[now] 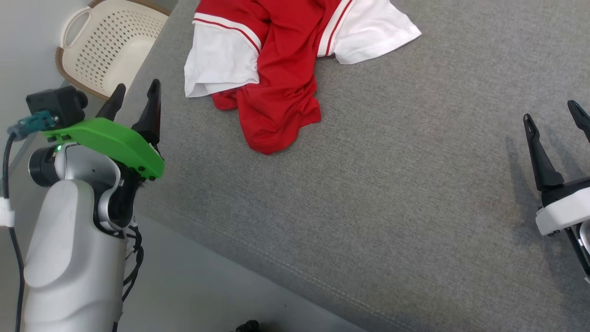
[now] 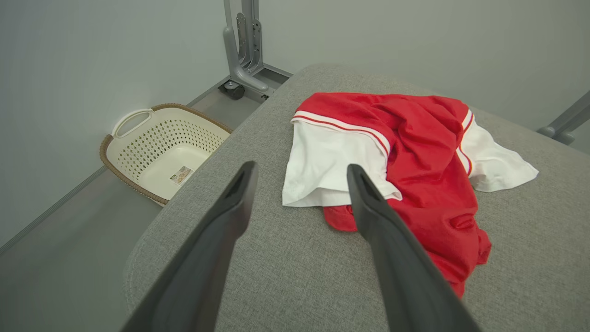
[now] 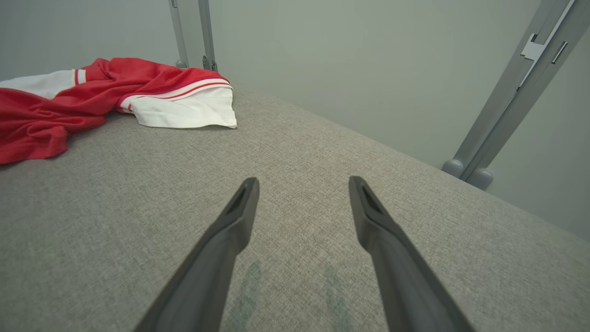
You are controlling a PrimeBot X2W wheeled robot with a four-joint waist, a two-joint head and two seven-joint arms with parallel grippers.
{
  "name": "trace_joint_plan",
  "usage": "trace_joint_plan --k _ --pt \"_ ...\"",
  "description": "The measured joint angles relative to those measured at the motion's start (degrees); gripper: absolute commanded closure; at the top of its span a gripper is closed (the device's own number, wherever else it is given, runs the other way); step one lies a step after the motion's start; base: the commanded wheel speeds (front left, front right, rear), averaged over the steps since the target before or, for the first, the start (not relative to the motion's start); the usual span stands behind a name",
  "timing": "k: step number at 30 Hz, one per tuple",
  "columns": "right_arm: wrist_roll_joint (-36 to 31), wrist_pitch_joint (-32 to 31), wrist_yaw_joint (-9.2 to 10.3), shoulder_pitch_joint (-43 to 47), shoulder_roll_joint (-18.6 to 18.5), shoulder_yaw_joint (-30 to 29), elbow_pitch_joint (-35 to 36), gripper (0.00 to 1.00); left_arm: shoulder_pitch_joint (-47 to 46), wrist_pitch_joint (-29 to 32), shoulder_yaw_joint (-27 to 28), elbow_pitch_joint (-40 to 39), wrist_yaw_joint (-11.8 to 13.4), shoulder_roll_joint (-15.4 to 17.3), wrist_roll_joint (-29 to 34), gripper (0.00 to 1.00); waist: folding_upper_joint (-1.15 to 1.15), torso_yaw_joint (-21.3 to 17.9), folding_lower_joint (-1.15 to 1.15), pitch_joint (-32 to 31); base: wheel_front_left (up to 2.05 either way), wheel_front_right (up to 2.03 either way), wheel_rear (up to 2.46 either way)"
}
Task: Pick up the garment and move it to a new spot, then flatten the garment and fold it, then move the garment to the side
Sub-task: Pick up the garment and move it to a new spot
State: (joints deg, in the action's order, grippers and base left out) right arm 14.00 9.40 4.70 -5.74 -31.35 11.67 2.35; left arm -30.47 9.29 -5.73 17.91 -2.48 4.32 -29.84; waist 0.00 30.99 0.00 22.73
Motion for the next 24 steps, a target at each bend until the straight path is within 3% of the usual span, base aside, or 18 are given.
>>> trace_joint_plan --k 24 --pt "-0.9 -5.1 -0.05 -2.0 -5.5 -3.4 8.3 0.00 -14.1 2.2 2.0 13.5 0.8 -2.0 -3.7 0.00 0.00 -7.7 0.00 9.3 0.00 0.00 0.00"
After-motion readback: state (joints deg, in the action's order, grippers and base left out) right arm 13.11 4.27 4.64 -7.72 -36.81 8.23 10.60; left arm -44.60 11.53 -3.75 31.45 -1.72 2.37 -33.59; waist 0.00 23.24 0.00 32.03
